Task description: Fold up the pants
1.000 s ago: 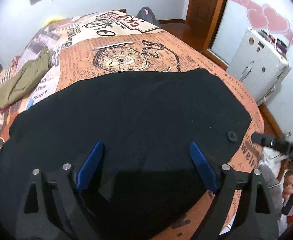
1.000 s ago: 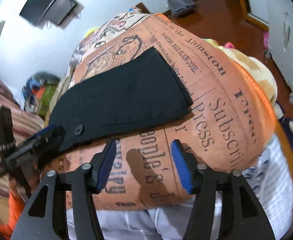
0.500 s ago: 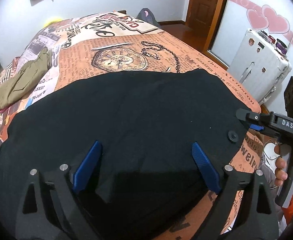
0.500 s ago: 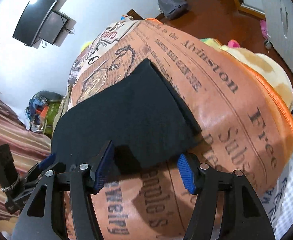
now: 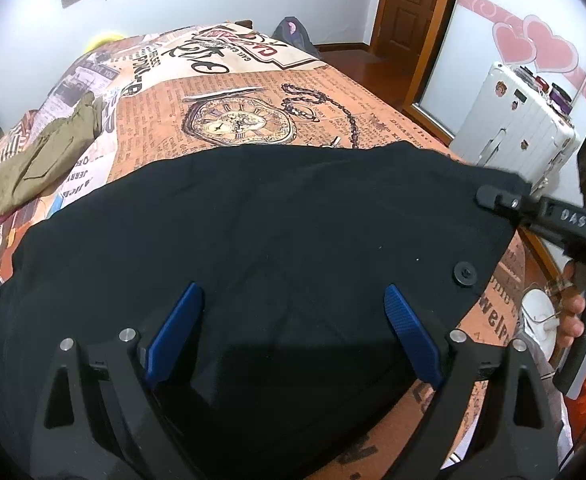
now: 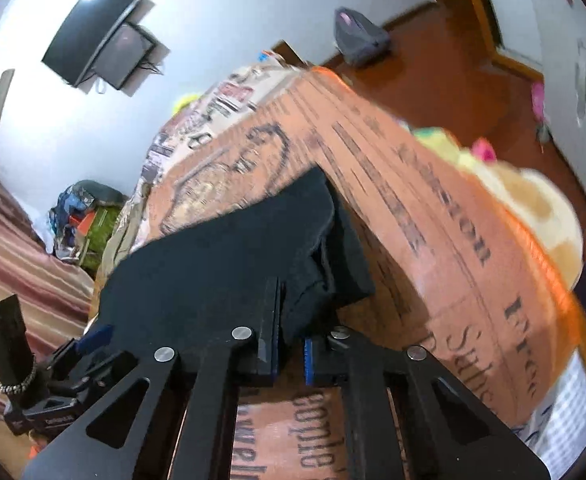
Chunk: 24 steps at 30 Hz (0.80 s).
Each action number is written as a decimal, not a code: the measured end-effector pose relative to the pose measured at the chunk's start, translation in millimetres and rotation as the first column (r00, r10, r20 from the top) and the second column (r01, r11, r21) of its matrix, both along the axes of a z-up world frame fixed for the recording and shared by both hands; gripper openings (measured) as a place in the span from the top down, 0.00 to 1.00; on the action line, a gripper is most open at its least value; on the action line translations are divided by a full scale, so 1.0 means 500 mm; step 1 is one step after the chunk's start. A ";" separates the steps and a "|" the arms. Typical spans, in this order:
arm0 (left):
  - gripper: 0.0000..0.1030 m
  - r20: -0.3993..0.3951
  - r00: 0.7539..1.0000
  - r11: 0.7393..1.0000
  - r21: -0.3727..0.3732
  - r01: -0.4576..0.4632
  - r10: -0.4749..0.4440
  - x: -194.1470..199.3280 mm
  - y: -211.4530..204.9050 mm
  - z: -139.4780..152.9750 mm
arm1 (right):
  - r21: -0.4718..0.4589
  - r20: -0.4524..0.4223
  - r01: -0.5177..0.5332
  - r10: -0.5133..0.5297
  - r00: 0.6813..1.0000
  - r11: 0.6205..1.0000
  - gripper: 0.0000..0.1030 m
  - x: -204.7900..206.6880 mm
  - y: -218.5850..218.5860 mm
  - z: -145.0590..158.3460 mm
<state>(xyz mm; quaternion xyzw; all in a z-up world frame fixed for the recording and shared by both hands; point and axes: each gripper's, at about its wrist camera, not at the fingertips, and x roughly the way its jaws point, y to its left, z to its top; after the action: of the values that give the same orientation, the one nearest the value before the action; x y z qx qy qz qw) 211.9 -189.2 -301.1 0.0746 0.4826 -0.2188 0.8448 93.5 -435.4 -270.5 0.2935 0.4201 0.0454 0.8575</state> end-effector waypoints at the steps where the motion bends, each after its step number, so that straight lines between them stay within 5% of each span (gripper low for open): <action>1: 0.10 -0.005 1.000 1.000 -0.008 -0.005 0.005 0.000 0.004 0.004 | -0.012 0.015 -0.005 0.005 1.000 1.000 0.93 0.002 0.001 0.011; 13: 0.12 0.046 0.992 0.989 -0.095 -0.114 0.119 -0.010 0.114 0.081 | -0.126 0.196 -0.109 0.132 0.972 0.986 0.93 0.042 0.096 0.169; 24: 0.12 0.096 0.957 0.951 -0.178 -0.254 0.273 -0.052 0.308 0.125 | -0.251 0.292 -0.287 0.355 0.888 0.924 0.93 0.097 0.301 0.280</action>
<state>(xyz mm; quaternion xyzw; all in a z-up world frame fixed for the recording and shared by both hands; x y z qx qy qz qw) 185.9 -35.2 -238.6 -0.0472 0.4173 -0.1379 0.8970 142.2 -284.8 -130.6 0.1195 0.3149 0.1935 0.9215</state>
